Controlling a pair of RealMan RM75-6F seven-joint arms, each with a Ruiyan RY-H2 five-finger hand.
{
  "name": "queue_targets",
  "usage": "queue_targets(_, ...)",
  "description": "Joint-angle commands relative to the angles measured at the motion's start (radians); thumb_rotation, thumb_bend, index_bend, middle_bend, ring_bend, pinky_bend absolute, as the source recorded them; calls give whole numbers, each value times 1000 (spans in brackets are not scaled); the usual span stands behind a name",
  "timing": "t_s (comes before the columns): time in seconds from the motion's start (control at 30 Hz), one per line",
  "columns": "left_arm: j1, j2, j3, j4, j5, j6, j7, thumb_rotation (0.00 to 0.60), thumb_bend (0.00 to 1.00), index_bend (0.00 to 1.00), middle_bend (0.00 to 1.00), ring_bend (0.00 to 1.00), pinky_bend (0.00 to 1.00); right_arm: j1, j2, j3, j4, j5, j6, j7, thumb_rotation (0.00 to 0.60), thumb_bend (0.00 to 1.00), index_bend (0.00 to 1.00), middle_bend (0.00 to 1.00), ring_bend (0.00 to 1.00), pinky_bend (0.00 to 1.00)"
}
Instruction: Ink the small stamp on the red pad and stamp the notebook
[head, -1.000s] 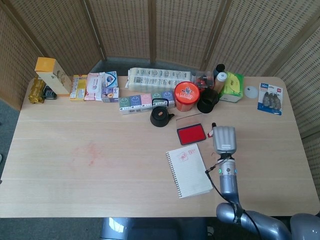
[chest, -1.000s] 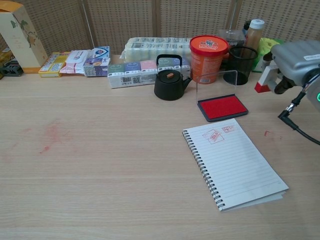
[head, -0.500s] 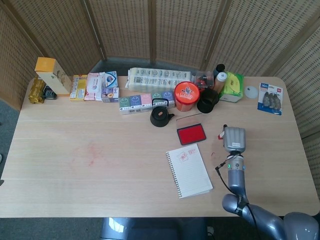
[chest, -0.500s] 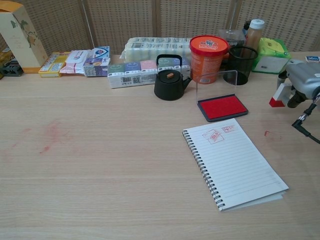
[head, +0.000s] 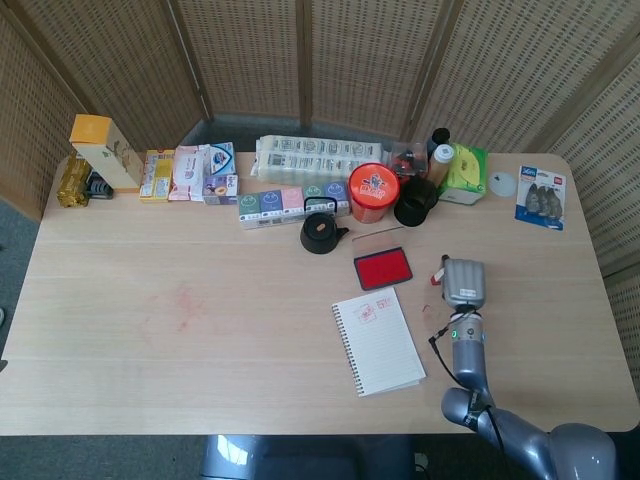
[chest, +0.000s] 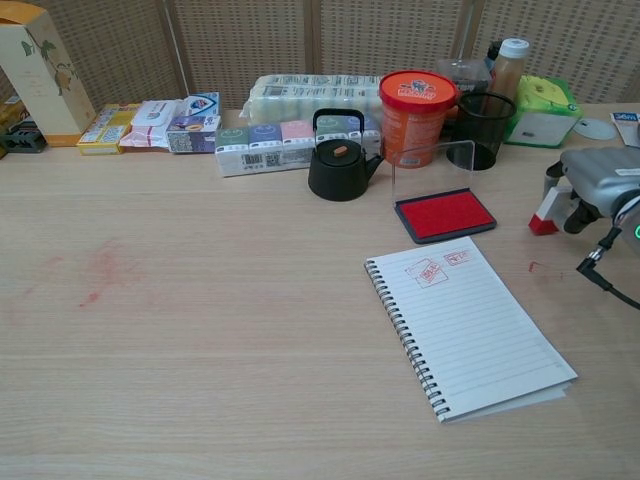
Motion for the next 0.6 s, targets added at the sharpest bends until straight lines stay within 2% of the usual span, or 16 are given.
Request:
queue_targets(0.03,0,0,1,0,1,0,-1,600,53,0,0,0,74,-6,-6,-14,18,-25,2,34,600,420,470,875,970,1000)
queue_targets(0.33,0,1,1,0,3,0,-2,600,53,0,0,0,74,-15,13,-25,-6,-59,19,52,600,392,374,758,874,1000)
queue_targets(0.6,1,1,2,0,5,2,-2,600,53,0,0,0,74,-30,38,-37,-54,-92,58,55,600,391,363,744,855,1000)
